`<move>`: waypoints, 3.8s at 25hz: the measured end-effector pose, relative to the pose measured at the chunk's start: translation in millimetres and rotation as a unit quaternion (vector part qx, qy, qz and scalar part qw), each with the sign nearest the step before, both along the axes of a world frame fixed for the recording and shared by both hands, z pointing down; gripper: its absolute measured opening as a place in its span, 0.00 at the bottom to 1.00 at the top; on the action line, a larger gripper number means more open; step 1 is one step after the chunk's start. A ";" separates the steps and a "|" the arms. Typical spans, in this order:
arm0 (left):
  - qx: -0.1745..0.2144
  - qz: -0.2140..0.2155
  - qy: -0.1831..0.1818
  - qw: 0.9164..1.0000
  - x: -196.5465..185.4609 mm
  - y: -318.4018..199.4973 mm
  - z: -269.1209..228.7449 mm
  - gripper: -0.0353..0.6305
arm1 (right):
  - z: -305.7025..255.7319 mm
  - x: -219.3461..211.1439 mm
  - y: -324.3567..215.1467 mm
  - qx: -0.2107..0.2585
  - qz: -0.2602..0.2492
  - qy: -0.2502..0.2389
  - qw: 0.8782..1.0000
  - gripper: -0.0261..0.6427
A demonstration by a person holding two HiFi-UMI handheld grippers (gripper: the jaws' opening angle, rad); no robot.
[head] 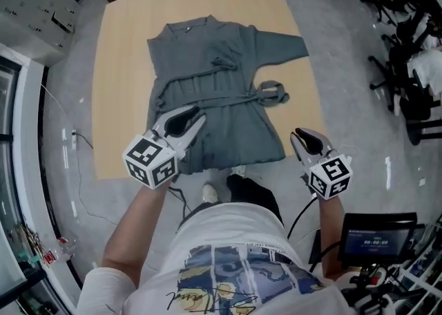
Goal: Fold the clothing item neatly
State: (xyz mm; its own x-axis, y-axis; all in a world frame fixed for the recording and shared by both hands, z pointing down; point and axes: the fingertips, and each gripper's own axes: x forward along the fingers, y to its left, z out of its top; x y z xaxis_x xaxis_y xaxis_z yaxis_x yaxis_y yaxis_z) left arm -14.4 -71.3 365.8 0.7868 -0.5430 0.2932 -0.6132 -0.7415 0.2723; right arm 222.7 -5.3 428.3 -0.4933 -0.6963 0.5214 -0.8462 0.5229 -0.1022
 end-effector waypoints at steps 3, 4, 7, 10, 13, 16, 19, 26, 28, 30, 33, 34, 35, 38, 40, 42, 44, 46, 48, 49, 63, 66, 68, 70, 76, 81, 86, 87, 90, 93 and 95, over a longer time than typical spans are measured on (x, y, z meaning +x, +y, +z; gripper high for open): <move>-0.004 0.019 0.012 1.000 -7.2 47.9 6.5 0.20 | -8.3 0.2 8.6 0.008 0.007 0.014 1.000 0.11; -0.006 0.025 0.014 1.000 -7.9 61.6 8.9 0.20 | -7.8 2.3 10.3 0.006 0.012 0.013 1.000 0.11; -0.015 0.044 0.020 0.999 -4.7 95.3 11.7 0.20 | -2.4 16.7 6.2 -0.003 0.030 0.005 1.000 0.11; -0.017 0.049 0.022 0.998 0.6 106.2 8.5 0.19 | 5.8 37.9 -18.2 -0.009 0.036 0.002 0.999 0.11; -0.013 0.036 0.027 0.999 14.6 95.1 3.3 0.18 | 16.8 65.4 -58.3 -0.012 0.036 0.000 0.999 0.11; -0.013 0.024 0.026 0.999 42.9 78.7 -2.9 0.18 | 28.6 99.3 -98.8 -0.019 0.042 -0.020 0.999 0.12; -0.013 0.017 0.017 1.000 79.5 49.9 -5.7 0.18 | 48.8 134.6 -146.6 -0.028 0.043 -0.030 0.998 0.17; -0.021 -0.012 -0.006 1.000 128.8 20.5 -11.2 0.18 | 98.4 193.0 -228.6 -0.064 0.054 -0.064 0.994 0.20; -0.030 -0.025 -0.016 0.999 139.3 12.3 -8.0 0.18 | 115.3 207.0 -255.7 -0.077 0.056 -0.079 0.992 0.21; -0.039 -0.038 -0.027 0.998 145.1 6.9 -4.0 0.18 | 131.0 216.2 -278.8 -0.087 0.059 -0.093 0.990 0.22; -0.049 -0.058 -0.038 0.996 147.6 3.1 -0.5 0.18 | 153.0 222.6 -305.9 -0.104 0.062 -0.115 0.986 0.23; -0.051 -0.063 -0.041 0.996 148.0 1.8 0.0 0.18 | 160.0 224.0 -313.7 -0.110 0.064 -0.123 0.984 0.24; -0.054 -0.068 -0.044 0.995 148.2 0.3 0.3 0.18 | 166.6 225.2 -320.9 -0.116 0.067 -0.132 0.982 0.24; -0.061 -0.084 -0.052 0.993 148.4 -3.4 3.0 0.18 | 183.7 225.9 -338.7 -0.135 0.070 -0.160 0.975 0.26; -0.065 -0.093 -0.058 0.992 149.0 -4.1 4.7 0.18 | 195.6 225.1 -347.6 -0.151 0.074 -0.182 0.969 0.28; -0.068 -0.099 -0.063 0.991 149.2 -4.1 5.9 0.18 | 206.0 225.3 -354.8 -0.167 0.082 -0.210 0.960 0.29; -0.072 -0.105 -0.067 0.990 148.7 -3.7 7.1 0.18 | 213.8 225.5 -359.6 -0.181 0.089 -0.234 0.951 0.30; -0.077 -0.111 -0.068 0.988 147.9 -2.2 8.3 0.18 | 220.7 223.6 -361.2 -0.195 0.093 -0.253 0.943 0.30; -0.080 -0.116 -0.069 0.988 147.6 -0.8 10.0 0.18 | 225.1 221.5 -362.3 -0.205 0.097 -0.275 0.934 0.30; -0.081 -0.117 -0.068 0.987 147.8 -0.6 10.6 0.18 | 226.4 220.8 -362.7 -0.209 0.099 -0.287 0.930 0.30; -0.076 -0.125 -0.062 0.987 143.2 2.3 10.5 0.17 | 211.3 220.8 -362.2 -0.183 0.092 -0.239 0.949 0.10; -0.072 -0.127 -0.059 0.988 139.3 4.0 9.3 0.17 | 201.8 219.8 -362.3 -0.169 0.090 -0.224 0.956 0.09; -0.068 -0.128 -0.056 0.988 136.3 5.2 7.0 0.17 | 193.6 217.9 -361.5 -0.162 0.090 -0.222 0.957 0.08; -0.064 -0.130 -0.053 0.988 132.6 7.2 5.3 0.17 | 185.3 216.1 -361.1 -0.154 0.091 -0.219 0.959 0.08; -0.056 -0.137 -0.046 0.988 118.2 18.8 4.9 0.17 | 156.0 210.2 -359.6 -0.131 0.099 -0.224 0.961 0.08; -0.046 -0.146 -0.042 0.987 99.1 32.7 2.8 0.16 | 116.6 189.4 -357.8 -0.102 0.093 -0.237 0.962 0.08; -0.033 -0.151 -0.037 0.987 75.5 53.0 0.4 0.16 | 83.4 158.9 -354.3 -0.076 0.079 -0.233 0.966 0.08; -0.030 -0.153 -0.035 0.987 69.6 57.5 -0.8 0.16 | 77.6 152.2 -353.4 -0.072 0.077 -0.231 0.967 0.08; -0.022 -0.159 -0.031 0.987 49.2 71.9 -3.6 0.16 | 62.0 131.3 -350.6 -0.062 0.072 -0.223 0.970 0.08; -0.017 -0.162 -0.028 0.986 24.5 88.6 -5.7 0.16 | 48.6 107.3 -344.3 -0.053 0.069 -0.214 0.973 0.08; -0.013 -0.166 -0.026 0.986 6.1 99.8 -6.9 0.16 | 40.4 88.5 -340.1 -0.048 0.066 -0.207 0.975 0.08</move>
